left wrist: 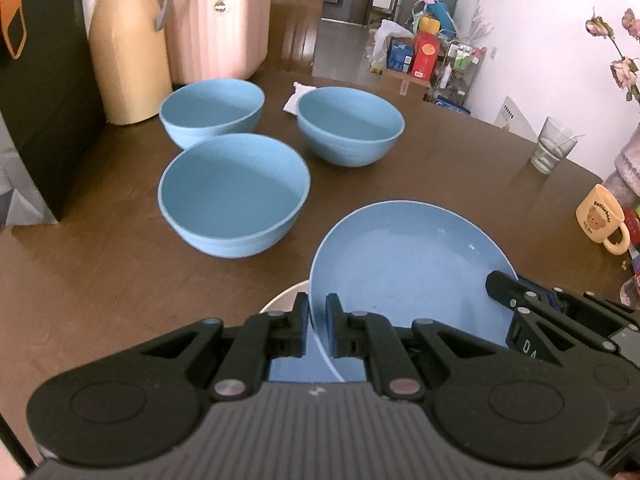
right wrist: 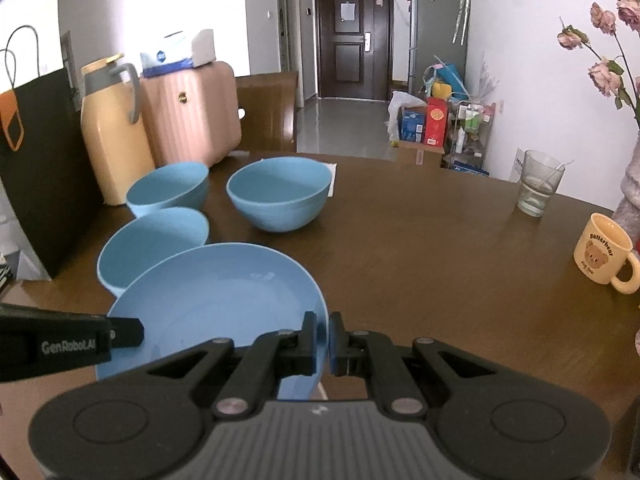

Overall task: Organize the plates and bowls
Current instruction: 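Lower the second blue plate onto the stacked plates with both grippers, then open both grippers to release the second blue plate, then move both grippers toward the nearest light-blue bowl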

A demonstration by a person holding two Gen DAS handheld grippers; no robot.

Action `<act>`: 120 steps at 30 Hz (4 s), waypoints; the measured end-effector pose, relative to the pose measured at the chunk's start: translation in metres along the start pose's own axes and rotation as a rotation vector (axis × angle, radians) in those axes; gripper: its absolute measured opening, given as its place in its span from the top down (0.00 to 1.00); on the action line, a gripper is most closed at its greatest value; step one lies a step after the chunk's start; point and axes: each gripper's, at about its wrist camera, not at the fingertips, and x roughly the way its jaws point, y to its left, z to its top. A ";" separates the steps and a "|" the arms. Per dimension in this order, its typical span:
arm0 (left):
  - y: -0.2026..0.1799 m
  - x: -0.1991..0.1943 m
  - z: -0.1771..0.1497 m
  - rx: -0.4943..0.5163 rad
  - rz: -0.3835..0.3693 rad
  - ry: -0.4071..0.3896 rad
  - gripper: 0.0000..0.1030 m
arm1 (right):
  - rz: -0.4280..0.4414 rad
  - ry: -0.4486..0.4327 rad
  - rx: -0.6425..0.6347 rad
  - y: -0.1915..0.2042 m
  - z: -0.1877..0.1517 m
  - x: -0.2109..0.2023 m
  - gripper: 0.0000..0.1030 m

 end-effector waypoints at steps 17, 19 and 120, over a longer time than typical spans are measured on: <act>0.019 0.017 -0.031 -0.014 0.021 0.050 0.91 | 0.009 0.066 -0.028 0.018 -0.029 0.014 0.94; 0.020 0.018 -0.033 -0.013 0.024 0.052 0.91 | 0.012 0.072 -0.028 0.018 -0.032 0.016 0.94; 0.117 -0.027 -0.020 -0.159 0.085 -0.155 0.00 | 0.119 -0.114 0.018 0.028 0.003 -0.008 0.00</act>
